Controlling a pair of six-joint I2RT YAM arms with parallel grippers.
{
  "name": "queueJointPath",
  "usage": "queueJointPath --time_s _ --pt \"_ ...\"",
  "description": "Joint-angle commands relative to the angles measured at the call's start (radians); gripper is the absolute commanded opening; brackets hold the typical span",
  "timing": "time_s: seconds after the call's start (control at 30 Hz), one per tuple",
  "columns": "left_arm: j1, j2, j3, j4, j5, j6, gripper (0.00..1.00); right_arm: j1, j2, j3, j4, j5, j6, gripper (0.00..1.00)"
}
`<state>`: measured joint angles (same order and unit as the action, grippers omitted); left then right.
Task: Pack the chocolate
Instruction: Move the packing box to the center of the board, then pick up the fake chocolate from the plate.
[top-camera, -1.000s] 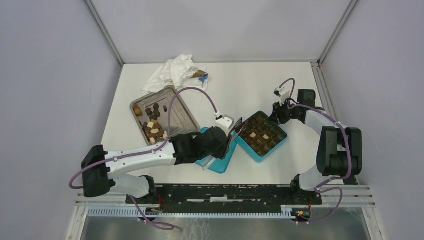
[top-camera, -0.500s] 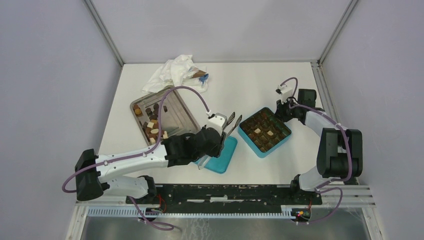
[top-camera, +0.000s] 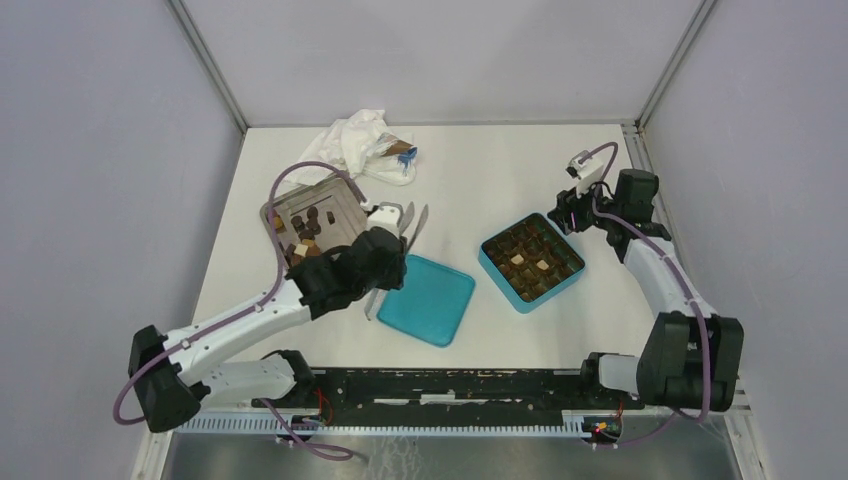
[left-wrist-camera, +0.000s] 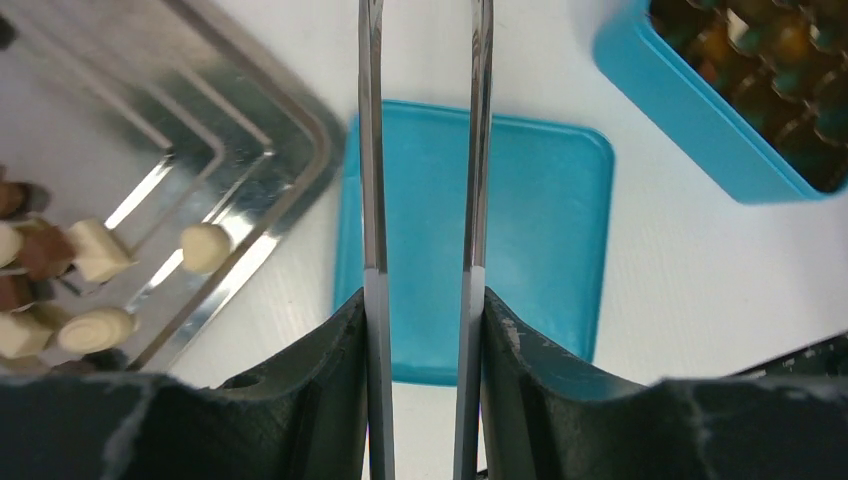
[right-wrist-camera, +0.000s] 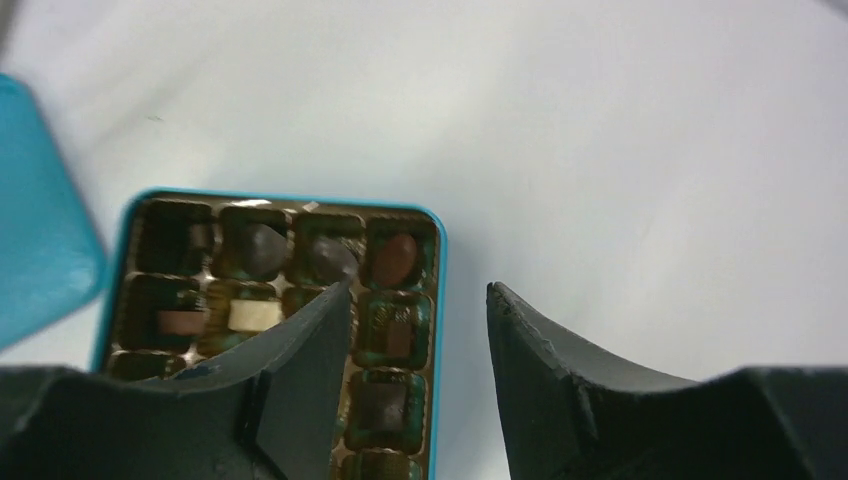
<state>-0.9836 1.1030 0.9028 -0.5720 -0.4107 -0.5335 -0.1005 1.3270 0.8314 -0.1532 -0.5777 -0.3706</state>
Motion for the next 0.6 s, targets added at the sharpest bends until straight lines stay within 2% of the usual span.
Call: queueJointPath --time_s 0.0,0.2,0.37,0.57 --pt "0.163 -0.072 0.01 -0.07 0.064 0.007 0.45 -0.001 -0.093 -0.005 0.01 -0.184 0.026 0.58" --pt "0.405 -0.11 0.025 -0.161 0.093 0.074 0.46 0.001 -0.085 -0.03 0.032 -0.238 0.042 0.58" --pt "0.614 -0.028 0.048 -0.154 0.183 0.156 0.46 0.002 -0.034 -0.015 -0.007 -0.24 0.018 0.58" --pt "0.708 0.129 0.133 -0.161 0.19 0.224 0.46 0.004 -0.025 -0.02 -0.008 -0.238 0.009 0.58"
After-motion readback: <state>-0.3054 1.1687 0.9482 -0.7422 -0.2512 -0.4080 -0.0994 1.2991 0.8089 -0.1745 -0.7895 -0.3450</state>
